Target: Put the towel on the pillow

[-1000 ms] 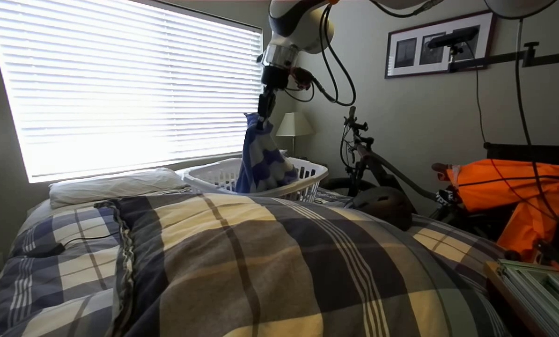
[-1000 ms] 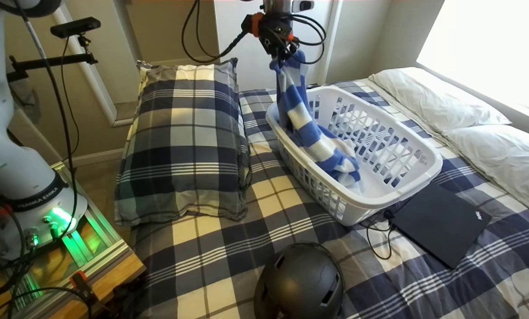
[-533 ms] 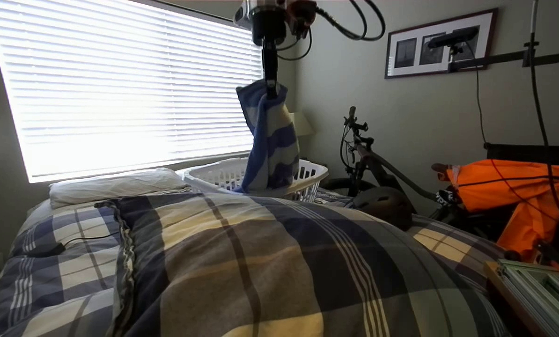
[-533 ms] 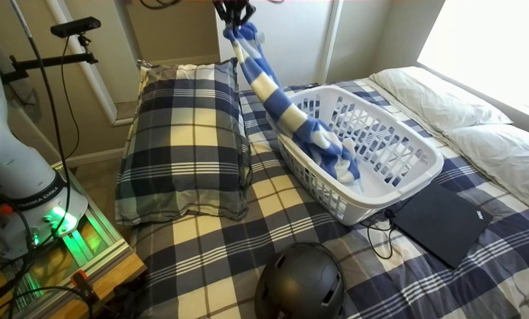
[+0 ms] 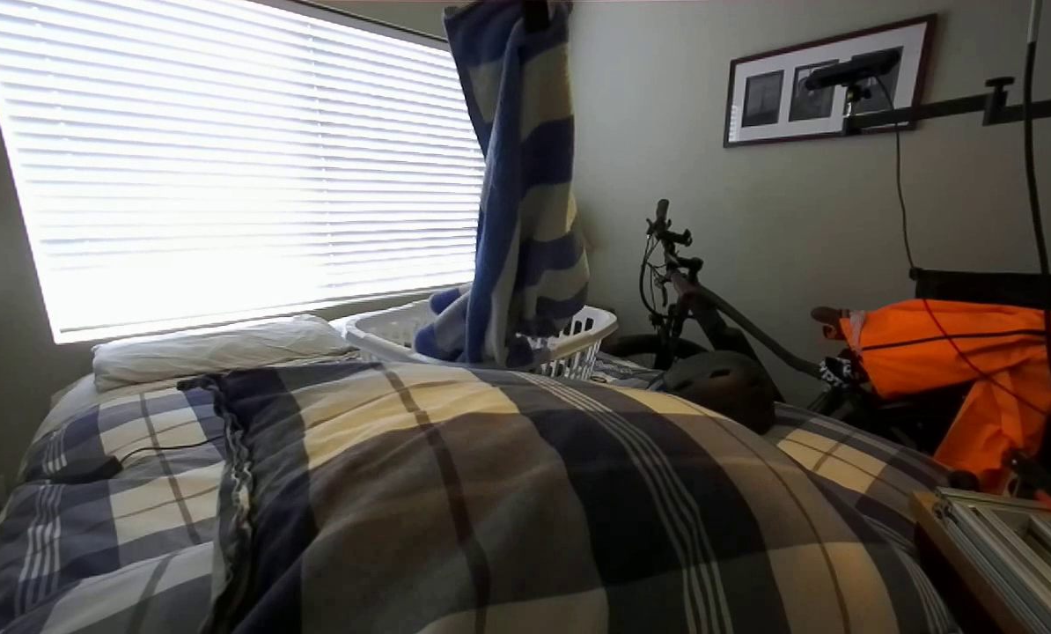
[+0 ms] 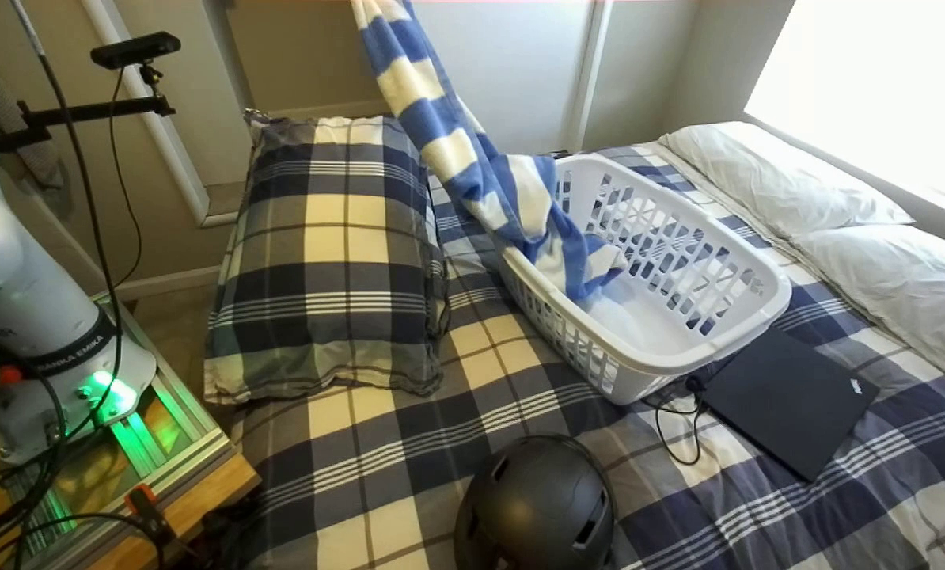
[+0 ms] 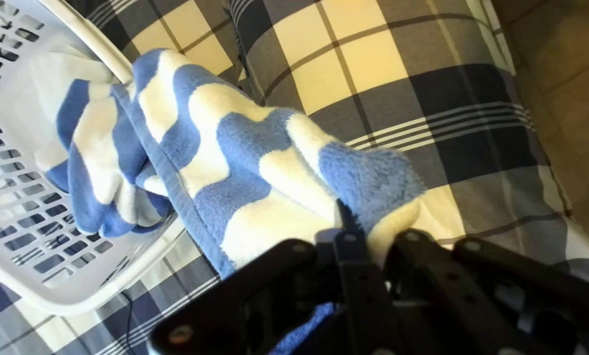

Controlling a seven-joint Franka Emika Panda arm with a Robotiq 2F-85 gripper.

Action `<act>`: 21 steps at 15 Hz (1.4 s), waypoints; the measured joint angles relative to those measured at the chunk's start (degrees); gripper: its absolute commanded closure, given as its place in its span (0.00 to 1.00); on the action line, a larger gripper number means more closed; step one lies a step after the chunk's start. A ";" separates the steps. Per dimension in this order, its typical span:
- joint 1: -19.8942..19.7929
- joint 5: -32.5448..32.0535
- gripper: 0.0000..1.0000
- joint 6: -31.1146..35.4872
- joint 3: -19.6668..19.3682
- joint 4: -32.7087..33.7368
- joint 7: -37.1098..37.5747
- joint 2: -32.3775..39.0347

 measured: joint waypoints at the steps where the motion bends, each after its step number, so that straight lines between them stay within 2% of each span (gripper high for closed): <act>1: 1.63 -1.67 0.96 -1.41 0.22 1.75 0.00 0.10; 7: 10.56 -11.06 0.96 -5.65 0.80 8.27 0.00 2.44; 10: 13.54 -12.61 0.96 -6.09 0.94 9.81 -0.08 4.47; 11: 13.96 -12.36 0.90 -6.09 1.29 10.35 -0.61 5.19; 18: 13.73 -12.37 0.90 -6.05 1.21 10.50 -0.61 6.16; 19: 13.73 -12.37 0.97 -6.05 1.21 10.49 -0.61 6.16; 21: 13.71 -12.36 0.97 -6.05 1.21 10.49 -0.61 6.23</act>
